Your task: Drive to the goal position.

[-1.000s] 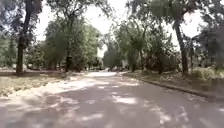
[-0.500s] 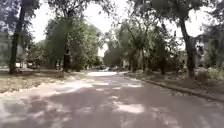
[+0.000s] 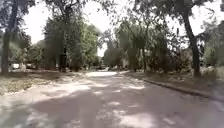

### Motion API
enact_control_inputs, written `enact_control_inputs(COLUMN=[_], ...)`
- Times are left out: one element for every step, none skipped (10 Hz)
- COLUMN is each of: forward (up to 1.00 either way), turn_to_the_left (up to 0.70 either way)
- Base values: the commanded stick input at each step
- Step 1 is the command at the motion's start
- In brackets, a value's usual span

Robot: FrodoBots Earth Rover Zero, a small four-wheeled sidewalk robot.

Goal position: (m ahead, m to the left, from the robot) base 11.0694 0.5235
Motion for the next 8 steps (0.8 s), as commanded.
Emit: enact_control_inputs(forward=[0.85, 0.85, 0.85, 0.85, 0.85, 0.85, 0.85, 0.85], turn_to_the_left=[0.22, 0.04, 0.00, 0.00, 0.00, 0.00, 0.00, 0.00])
